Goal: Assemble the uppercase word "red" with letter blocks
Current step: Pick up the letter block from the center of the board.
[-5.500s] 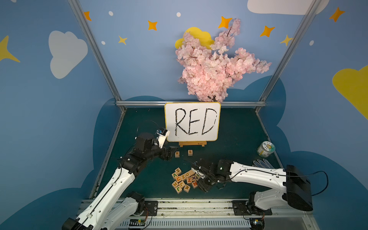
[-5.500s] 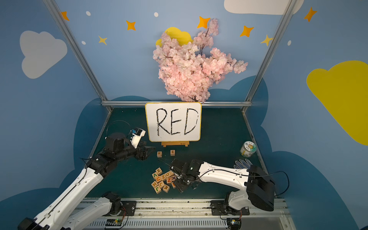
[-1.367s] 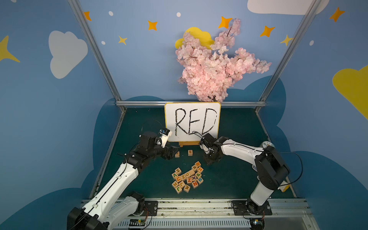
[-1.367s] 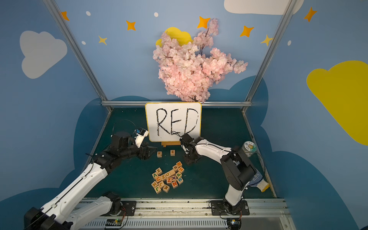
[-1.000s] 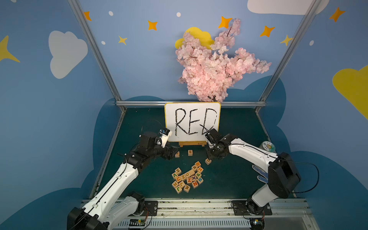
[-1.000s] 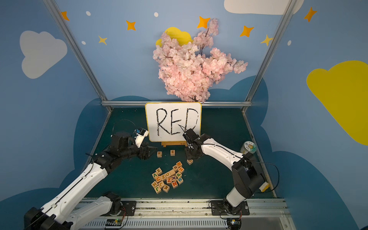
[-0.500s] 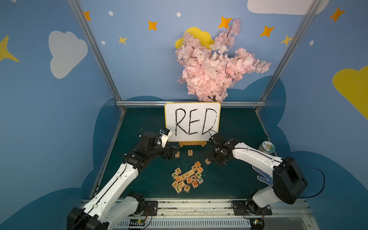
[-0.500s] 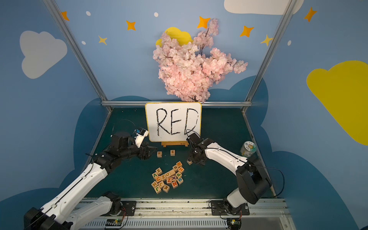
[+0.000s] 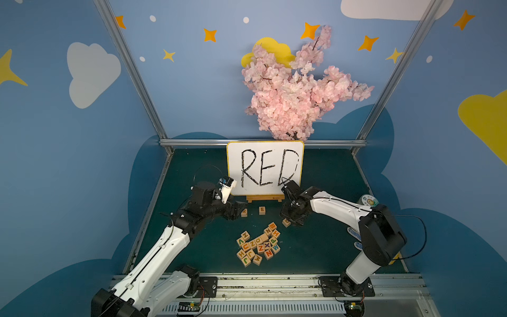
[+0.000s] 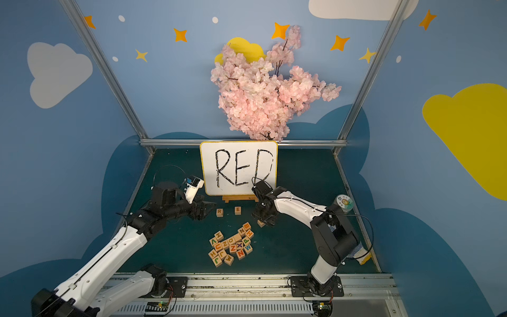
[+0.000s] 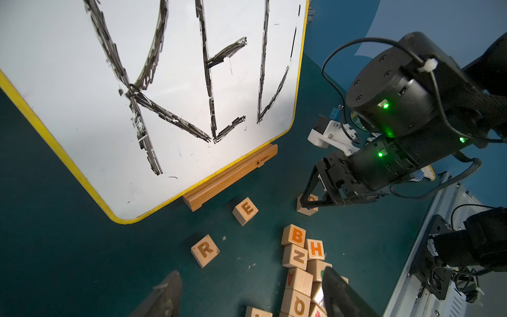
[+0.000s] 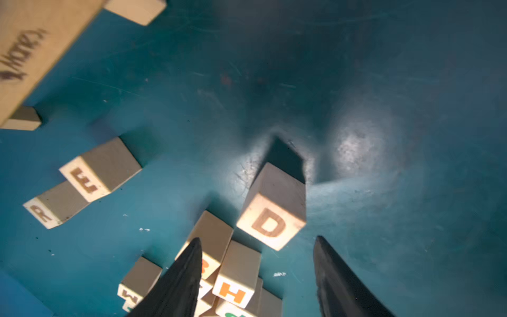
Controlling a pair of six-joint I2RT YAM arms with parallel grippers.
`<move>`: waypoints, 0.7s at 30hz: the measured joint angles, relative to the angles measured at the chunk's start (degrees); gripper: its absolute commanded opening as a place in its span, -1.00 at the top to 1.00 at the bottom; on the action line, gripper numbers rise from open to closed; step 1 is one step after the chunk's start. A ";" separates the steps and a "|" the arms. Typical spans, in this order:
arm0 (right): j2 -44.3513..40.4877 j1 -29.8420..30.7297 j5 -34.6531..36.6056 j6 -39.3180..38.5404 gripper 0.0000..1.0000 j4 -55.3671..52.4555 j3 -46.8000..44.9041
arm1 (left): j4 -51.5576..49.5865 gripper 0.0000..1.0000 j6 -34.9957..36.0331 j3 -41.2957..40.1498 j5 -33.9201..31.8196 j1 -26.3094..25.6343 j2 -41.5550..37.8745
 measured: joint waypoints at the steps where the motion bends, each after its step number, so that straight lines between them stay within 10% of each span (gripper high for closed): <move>1: 0.17 0.00 0.02 -0.02 -0.26 -0.07 0.15 | 0.00 -0.59 0.02 0.00 0.00 0.02 0.00; 21: 5.79 0.00 1.66 -2.73 0.20 -3.43 4.04 | -0.22 -0.59 0.63 0.00 -0.17 0.59 0.00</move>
